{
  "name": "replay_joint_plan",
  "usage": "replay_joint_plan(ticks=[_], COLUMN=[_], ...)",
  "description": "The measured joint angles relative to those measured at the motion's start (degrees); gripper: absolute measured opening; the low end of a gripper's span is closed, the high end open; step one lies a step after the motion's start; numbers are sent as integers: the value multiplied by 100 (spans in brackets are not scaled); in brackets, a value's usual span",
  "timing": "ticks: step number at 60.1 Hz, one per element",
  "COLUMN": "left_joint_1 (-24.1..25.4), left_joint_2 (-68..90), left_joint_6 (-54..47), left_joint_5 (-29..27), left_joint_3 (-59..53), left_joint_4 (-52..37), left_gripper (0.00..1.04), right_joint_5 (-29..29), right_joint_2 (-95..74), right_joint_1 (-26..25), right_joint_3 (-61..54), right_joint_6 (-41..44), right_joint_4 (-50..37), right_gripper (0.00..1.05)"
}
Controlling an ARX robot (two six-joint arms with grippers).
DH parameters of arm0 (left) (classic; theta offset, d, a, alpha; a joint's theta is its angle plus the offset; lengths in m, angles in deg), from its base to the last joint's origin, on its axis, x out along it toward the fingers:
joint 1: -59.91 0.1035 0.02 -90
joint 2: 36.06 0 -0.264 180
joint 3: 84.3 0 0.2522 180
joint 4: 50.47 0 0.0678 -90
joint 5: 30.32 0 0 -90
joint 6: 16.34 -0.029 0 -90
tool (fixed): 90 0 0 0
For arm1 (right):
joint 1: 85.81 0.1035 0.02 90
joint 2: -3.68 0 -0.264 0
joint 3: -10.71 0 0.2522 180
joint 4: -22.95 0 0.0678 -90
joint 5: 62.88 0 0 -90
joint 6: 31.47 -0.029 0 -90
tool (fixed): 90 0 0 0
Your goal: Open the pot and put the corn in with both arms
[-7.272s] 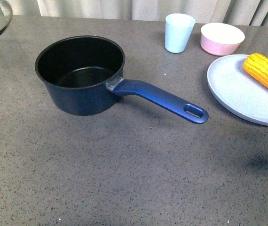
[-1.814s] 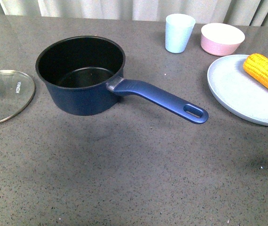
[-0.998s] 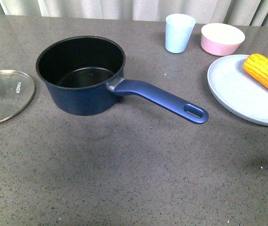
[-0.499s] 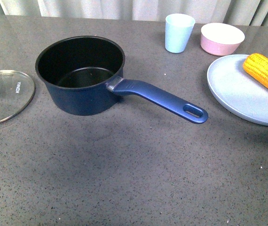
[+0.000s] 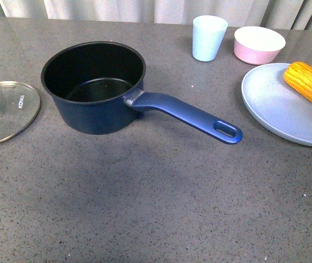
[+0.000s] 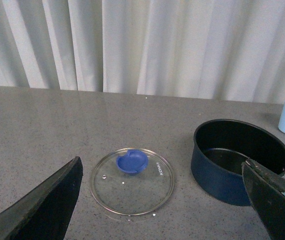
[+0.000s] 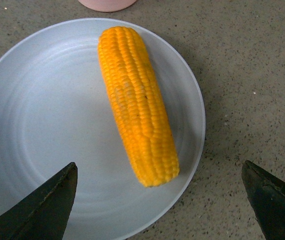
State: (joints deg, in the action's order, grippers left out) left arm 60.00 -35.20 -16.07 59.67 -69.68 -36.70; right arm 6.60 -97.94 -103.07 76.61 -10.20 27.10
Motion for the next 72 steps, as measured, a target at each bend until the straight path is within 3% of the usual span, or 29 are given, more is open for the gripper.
replay_joint_plan(ticks=[30, 65, 72], left_joint_1=[0, 0, 0], left_joint_2=[0, 0, 0], left_joint_6=[2, 0, 0], left_joint_5=[0, 0, 0], left_joint_3=[0, 0, 0], left_joint_4=[0, 0, 0], left_gripper=[96, 96, 96], right_joint_5=[280, 297, 295], right_joint_2=[-1499, -2164, -2199], right_joint_1=[564, 713, 713], right_joint_3=[1366, 1731, 1733], right_joint_6=[542, 540, 533], right_joint_4=[295, 254, 243], right_gripper=[96, 95, 76])
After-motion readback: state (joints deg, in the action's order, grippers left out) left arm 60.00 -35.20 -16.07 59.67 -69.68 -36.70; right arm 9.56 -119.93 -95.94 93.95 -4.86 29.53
